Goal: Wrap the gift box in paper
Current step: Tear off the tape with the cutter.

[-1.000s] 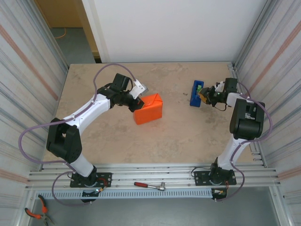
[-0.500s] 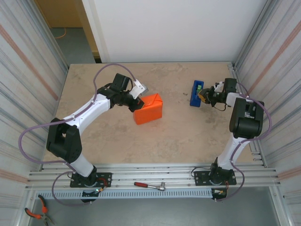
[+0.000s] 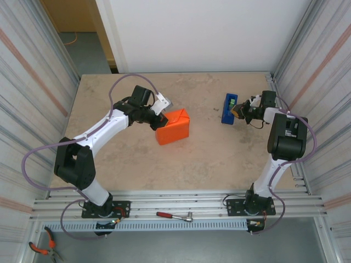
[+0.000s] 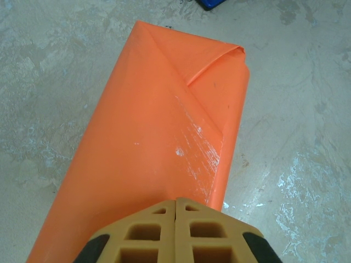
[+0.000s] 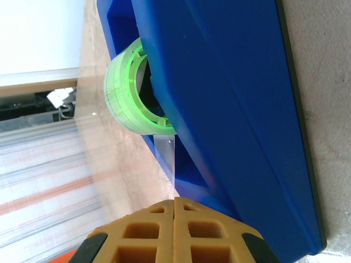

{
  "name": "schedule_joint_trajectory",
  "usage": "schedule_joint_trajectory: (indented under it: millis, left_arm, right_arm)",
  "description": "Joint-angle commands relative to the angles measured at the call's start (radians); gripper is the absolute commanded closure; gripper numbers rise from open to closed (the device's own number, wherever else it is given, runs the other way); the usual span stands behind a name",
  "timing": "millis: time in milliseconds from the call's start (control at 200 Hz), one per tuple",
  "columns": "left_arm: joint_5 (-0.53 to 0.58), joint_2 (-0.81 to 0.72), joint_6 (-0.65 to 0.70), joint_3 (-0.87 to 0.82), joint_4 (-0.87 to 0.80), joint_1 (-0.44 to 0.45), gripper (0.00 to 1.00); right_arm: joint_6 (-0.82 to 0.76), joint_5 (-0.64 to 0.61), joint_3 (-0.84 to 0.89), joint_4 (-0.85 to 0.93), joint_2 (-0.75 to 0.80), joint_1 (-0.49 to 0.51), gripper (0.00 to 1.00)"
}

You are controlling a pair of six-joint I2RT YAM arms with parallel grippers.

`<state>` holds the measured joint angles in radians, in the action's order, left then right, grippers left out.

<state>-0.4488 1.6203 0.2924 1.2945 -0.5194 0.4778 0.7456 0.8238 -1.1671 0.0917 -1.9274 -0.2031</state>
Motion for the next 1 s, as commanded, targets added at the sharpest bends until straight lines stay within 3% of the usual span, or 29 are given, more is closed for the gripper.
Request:
schedule_joint_trajectory:
  millis: [0, 992]
  left_arm:
    - [0.038, 0.047, 0.022, -0.039, -0.057, 0.004, 1.0]
    - [0.034, 0.053, 0.022, -0.035, -0.06, 0.004, 1.0]
  right_arm:
    - [0.074, 0.059, 0.016, -0.078, 0.069, 0.009, 1.0]
    - [0.13, 0.052, 0.263, -0.136, 0.272, 0.018, 1.0]
